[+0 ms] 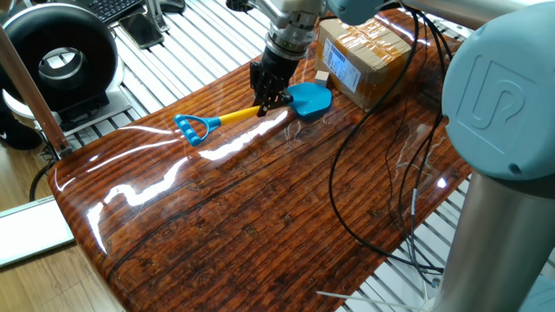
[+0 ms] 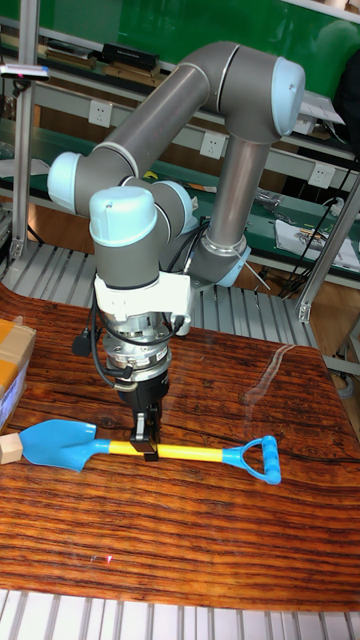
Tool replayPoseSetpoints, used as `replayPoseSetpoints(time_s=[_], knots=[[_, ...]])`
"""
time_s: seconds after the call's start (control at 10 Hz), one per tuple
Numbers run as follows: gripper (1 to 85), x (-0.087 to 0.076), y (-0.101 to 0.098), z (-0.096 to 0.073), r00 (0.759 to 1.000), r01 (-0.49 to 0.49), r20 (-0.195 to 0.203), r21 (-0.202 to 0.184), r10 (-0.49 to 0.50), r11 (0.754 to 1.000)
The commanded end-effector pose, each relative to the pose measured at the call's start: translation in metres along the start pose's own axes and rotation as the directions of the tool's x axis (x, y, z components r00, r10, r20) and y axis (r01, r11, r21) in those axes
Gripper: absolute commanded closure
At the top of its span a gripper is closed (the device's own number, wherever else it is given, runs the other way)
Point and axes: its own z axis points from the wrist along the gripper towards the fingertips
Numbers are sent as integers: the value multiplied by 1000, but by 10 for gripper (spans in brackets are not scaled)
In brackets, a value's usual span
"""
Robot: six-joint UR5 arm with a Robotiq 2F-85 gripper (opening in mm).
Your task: Use a shovel to scoop up an object
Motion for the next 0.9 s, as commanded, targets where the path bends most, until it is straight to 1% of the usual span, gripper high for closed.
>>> replayPoseSetpoints(time_s=[0.0,0.1,0.2,0.3,0.4,0.5,0.6,0.7,0.8], knots=[[847,-2,-4,-2,1000,-9,14,12,9,1000],[847,-2,-3,-2,1000,-15,14,11,15,1000],[847,-1,-6,-2,999,-42,9,20,42,999],[770,2,-15,-2,999,-53,-1,54,54,997],[287,0,-6,-2,999,-49,3,21,49,999],[7,3,-1,-2,999,-48,-7,2,48,999],[7,0,2,-2,999,-42,5,-8,42,999],[7,1,-1,-2,998,-59,1,1,59,998],[7,3,-1,-2,998,-59,-7,3,59,998]])
